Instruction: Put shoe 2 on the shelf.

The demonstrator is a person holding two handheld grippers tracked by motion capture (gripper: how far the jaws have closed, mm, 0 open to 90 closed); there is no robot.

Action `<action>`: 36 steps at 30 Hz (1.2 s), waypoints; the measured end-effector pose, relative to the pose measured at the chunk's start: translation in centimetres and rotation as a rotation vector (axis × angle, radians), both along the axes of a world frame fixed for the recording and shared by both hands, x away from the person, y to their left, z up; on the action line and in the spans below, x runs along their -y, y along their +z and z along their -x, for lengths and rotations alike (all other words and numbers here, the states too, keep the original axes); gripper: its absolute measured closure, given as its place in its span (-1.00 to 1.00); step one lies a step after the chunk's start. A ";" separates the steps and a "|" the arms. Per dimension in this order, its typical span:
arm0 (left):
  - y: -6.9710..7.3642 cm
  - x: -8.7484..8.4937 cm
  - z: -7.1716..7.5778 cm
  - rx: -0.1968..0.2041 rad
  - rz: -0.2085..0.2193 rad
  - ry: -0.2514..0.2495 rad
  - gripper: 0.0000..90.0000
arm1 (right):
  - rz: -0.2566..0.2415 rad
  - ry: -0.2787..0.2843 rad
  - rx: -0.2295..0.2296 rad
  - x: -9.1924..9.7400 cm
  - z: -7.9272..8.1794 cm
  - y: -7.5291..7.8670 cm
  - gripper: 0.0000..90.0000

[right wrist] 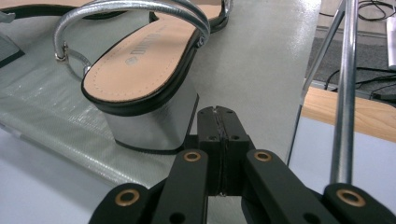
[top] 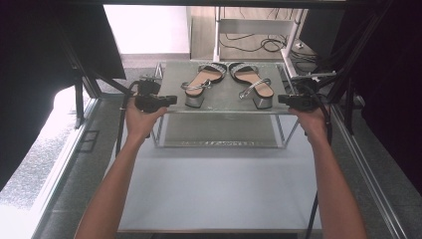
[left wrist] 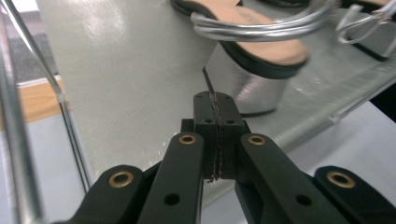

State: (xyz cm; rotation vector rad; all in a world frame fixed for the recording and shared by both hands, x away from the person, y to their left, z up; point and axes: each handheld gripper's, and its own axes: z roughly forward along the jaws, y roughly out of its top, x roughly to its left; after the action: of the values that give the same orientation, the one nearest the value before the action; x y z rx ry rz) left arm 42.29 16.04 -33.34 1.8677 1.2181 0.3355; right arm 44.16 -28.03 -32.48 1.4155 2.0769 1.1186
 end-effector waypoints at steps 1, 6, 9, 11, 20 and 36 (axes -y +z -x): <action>-0.2 0.2 -0.4 -0.004 0.003 0.001 1.00 | 0.000 0.000 0.000 0.0 0.0 0.0 0.97; -0.8 1.4 -2.1 -0.035 0.017 0.000 1.00 | 0.002 -0.010 -0.002 -0.5 -0.6 -0.4 0.97; -0.9 2.3 -2.4 -0.029 -0.014 -0.001 1.00 | 0.005 0.017 -0.009 -1.1 -1.1 -0.9 0.96; -0.9 2.4 -2.5 -0.042 -0.002 -0.005 1.00 | -0.003 0.029 -0.006 -1.3 -1.1 -1.0 0.97; -0.9 4.4 -2.2 -0.042 0.015 -0.038 1.00 | -0.006 0.084 -0.005 -2.9 -0.4 -1.1 0.98; -1.1 8.8 -2.3 -0.043 0.043 -0.090 1.00 | -0.020 0.149 0.004 -5.7 0.2 -1.4 0.98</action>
State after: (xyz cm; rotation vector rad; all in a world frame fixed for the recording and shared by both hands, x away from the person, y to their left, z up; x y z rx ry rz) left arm 44.60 7.28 -34.42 1.8940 1.1573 0.2190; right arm 44.00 -22.35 -33.86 1.2834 2.2049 1.2011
